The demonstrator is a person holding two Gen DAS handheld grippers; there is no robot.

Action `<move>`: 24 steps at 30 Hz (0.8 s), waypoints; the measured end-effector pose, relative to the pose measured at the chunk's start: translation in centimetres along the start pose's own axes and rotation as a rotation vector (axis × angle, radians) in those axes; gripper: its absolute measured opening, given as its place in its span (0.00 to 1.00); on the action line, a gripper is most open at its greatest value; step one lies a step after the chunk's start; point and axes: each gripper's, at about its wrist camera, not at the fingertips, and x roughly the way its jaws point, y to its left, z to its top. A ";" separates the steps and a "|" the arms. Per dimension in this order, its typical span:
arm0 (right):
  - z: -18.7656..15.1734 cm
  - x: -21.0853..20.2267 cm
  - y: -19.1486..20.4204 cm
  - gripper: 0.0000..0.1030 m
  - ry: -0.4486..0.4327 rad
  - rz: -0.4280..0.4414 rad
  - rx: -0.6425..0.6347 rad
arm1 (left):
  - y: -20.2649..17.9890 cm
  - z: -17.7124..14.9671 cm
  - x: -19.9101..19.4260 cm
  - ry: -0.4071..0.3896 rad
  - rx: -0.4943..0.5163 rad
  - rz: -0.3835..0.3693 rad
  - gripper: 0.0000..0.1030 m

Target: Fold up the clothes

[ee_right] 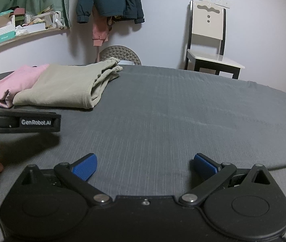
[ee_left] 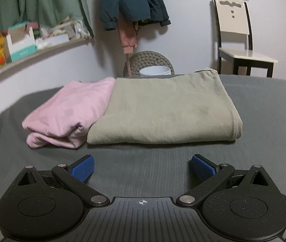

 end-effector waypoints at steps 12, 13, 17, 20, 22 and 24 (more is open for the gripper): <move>-0.1 0.0 -0.2 1.00 -0.004 0.001 0.002 | 1.6 -0.6 1.5 0.043 -0.097 -0.065 1.00; -0.1 0.1 -0.2 1.00 -0.004 0.001 0.002 | 1.6 -0.5 1.5 0.043 -0.098 -0.066 1.00; -0.1 0.1 -0.2 1.00 -0.004 0.001 0.002 | 1.8 -0.4 1.4 0.041 -0.105 -0.071 1.00; -0.1 0.1 -0.2 1.00 -0.004 0.002 0.003 | 1.8 -0.4 1.5 0.043 -0.108 -0.072 1.00; -0.1 0.1 -0.2 1.00 -0.004 0.002 0.003 | 1.8 -0.4 1.4 0.043 -0.108 -0.072 1.00; -0.1 0.1 -0.2 1.00 -0.004 0.002 0.003 | 1.7 -0.5 1.4 0.043 -0.108 -0.071 1.00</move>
